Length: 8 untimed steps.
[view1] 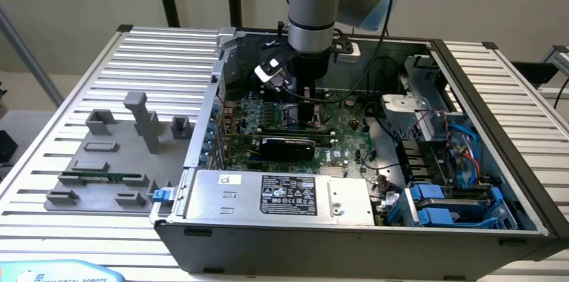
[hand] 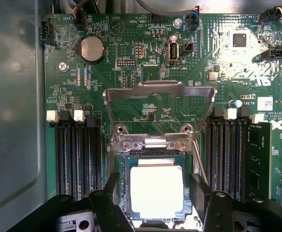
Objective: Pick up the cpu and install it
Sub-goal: 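Place the cpu into insertion slot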
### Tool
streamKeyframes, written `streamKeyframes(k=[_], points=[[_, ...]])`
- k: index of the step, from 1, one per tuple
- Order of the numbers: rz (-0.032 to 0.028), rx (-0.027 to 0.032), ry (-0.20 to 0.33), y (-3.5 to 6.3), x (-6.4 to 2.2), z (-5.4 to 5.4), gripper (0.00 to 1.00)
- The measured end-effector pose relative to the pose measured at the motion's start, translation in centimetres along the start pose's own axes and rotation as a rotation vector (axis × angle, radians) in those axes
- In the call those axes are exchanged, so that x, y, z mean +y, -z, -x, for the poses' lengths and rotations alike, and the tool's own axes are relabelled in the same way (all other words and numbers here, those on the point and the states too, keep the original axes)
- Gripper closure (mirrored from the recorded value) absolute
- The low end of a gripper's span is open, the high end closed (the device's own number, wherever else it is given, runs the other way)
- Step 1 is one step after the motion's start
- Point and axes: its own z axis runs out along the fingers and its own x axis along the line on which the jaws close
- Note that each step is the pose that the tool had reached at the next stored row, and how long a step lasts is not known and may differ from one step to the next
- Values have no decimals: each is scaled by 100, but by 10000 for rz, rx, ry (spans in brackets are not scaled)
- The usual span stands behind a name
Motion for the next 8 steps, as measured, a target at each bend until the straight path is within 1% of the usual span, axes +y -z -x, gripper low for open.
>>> streamKeyframes(k=[2, 4, 6, 8], points=[[-2, 16, 2, 0, 0, 0, 32], [-2, 46, 0, 0, -1, 0, 32], [-4, 88, -1, 0, 0, 0, 32], [-6, 144, -4, 0, -1, 0, 32]])
